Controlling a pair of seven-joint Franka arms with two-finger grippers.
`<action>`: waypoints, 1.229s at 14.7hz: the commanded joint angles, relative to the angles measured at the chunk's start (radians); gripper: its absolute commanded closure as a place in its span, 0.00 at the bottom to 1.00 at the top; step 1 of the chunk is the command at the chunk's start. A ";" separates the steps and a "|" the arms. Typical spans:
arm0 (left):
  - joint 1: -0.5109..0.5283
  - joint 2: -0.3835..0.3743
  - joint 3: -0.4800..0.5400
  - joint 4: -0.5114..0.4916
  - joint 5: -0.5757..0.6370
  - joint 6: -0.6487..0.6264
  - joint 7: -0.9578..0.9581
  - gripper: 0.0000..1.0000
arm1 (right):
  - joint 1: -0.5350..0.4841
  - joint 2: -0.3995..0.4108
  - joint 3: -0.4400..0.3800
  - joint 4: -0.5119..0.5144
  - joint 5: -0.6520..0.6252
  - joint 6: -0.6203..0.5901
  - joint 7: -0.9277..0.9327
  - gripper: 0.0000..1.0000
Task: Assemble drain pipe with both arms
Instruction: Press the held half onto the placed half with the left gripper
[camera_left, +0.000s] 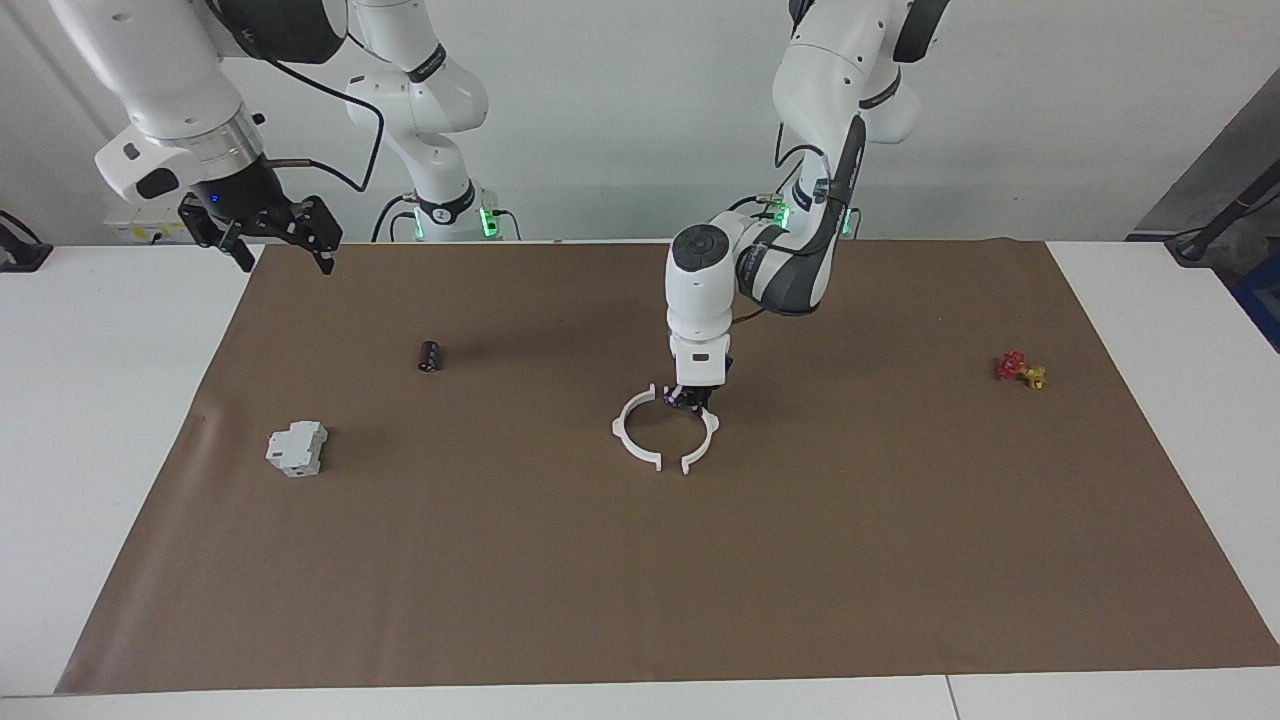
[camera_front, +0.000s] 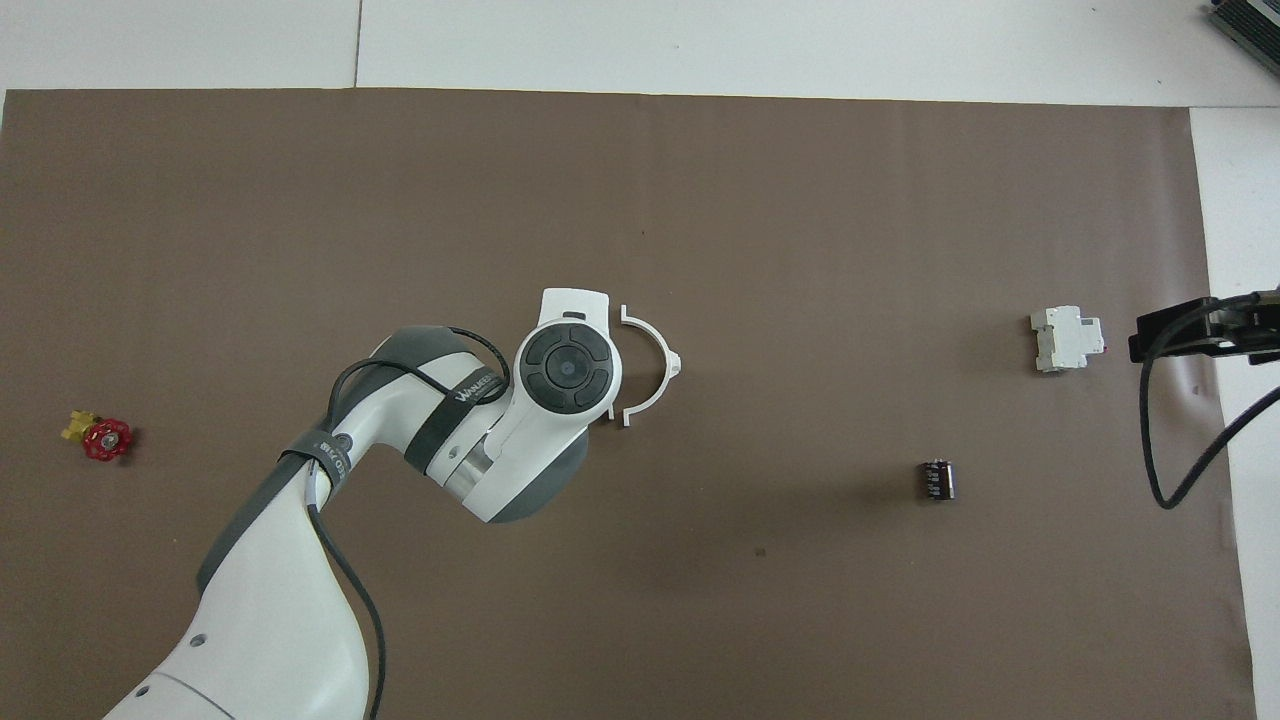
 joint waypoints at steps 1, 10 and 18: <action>-0.020 -0.007 0.014 0.002 0.024 0.002 -0.025 1.00 | -0.003 -0.007 0.002 0.001 -0.009 -0.010 -0.023 0.00; -0.030 -0.002 0.014 -0.001 0.024 0.048 -0.030 1.00 | -0.003 -0.007 0.002 0.000 -0.009 -0.010 -0.023 0.00; -0.040 -0.010 0.015 -0.036 0.026 0.057 -0.027 1.00 | -0.003 -0.007 0.002 0.001 -0.009 -0.010 -0.023 0.00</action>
